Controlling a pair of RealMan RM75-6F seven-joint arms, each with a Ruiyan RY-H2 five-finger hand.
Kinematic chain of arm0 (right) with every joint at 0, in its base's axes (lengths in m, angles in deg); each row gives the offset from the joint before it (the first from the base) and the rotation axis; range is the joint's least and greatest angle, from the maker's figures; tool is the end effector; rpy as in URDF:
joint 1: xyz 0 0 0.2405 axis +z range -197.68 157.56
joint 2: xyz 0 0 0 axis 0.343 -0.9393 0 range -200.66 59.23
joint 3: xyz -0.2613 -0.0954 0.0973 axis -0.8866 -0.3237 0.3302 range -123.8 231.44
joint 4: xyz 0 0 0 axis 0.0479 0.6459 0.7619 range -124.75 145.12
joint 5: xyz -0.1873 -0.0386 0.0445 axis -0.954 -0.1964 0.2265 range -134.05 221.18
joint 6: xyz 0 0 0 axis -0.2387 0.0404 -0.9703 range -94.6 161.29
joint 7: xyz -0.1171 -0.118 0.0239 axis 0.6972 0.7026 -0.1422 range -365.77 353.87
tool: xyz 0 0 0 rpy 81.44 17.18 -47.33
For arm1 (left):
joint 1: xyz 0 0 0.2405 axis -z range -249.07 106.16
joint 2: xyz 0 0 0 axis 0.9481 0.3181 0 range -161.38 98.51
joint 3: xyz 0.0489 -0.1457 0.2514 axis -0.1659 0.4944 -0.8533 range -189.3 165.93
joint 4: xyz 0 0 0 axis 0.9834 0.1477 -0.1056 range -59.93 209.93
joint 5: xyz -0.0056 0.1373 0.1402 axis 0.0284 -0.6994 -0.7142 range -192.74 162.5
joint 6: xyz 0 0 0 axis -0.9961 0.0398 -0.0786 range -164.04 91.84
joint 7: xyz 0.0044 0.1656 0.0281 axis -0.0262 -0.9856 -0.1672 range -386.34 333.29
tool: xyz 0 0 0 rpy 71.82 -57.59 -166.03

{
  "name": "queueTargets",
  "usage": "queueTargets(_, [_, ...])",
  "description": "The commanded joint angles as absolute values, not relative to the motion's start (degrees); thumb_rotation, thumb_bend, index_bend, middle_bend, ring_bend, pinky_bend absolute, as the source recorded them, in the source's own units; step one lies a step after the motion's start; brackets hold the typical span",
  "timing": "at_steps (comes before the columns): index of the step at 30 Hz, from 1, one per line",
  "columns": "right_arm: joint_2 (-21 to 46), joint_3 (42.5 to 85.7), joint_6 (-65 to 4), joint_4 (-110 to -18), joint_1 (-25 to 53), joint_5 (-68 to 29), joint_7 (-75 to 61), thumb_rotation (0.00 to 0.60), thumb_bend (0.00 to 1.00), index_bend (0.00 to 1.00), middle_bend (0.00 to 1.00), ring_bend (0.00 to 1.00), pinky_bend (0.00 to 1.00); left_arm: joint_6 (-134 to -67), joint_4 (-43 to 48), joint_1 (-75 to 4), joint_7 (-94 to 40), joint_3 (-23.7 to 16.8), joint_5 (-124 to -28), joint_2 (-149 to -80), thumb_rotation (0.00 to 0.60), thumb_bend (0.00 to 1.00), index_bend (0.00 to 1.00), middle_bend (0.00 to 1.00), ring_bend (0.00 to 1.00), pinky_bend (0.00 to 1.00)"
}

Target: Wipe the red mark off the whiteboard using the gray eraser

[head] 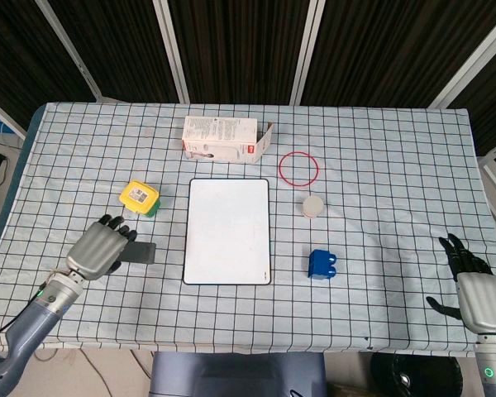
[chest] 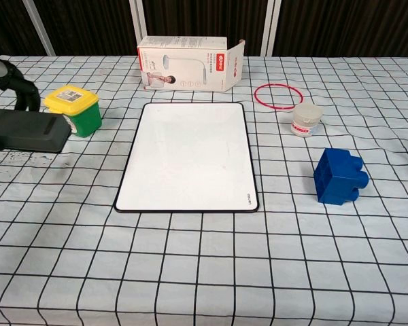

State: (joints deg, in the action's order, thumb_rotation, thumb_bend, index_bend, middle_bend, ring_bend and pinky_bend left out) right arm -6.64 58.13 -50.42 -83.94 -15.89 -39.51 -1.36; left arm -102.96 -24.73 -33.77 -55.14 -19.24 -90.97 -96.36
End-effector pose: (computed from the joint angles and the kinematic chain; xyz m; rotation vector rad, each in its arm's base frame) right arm -0.3436 -0.2070 0.1893 1.3544 -0.8953 0.8401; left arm -0.2313 0.3223 0.1066 -1.9969 -0.5212 -0.6233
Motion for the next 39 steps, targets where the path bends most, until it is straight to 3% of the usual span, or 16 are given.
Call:
queueTargets(1, [-6.6,58.1,-50.5,-83.9,-15.9,-39.5,-1.4,0.6,0.07,0.0,0.07,0.19,0.26,-103.4,-17.6,-36.7,-48.8,-19.1,-92.3,-99.0,0.6,0.23,0.39,0.49,0.23,0.3])
queueTargets(13, [-6.6,58.2,-50.3,-84.0,-15.9,-39.3,-1.3,0.6,0.07,0.0,0.07,0.19,0.26,-98.2,-4.6,-37.3,-42.7,-16.1,-92.1,-106.7,0.6,0.23,0.38,0.48,0.23,0.3])
queueTargets(25, [-6.7,58.2,-50.2,-84.0,-15.9,-39.1,-1.5,0.6,0.07,0.0,0.07,0.19,0.26,-92.9,-5.3,-36.0,-46.3,-15.0,-91.5,-108.3,0.6,0.17,0.33,0.43,0.22,0.27])
queueTargets(27, [-6.8,58.2,-50.1,-84.1,-15.9,-39.1,-1.6,0.6,0.07,0.0,0.07,0.19,0.26,-92.5,-5.8,-36.0,-47.6,-15.0,-91.0,-108.1,0.6,0.14,0.29,0.4,0.19,0.24])
queueTargets(32, [-6.8,58.2,-50.2,-84.0,-15.9,-39.2,-1.8,0.6,0.07,0.0,0.07,0.19,0.26,-91.4,-8.9,-36.4,-54.7,-14.6,-86.4,-106.2,0.6,0.06,0.04,0.15,0.05,0.13])
queueTargets(39, [-6.7,58.2,-50.1,-84.0,-15.8,-39.2,-1.7,0.6,0.07,0.0,0.07,0.19,0.26,-97.2,-16.6,-38.2,-57.7,-13.3,-86.7,-101.7,0.6,0.05,0.0,0.12,0.04,0.13])
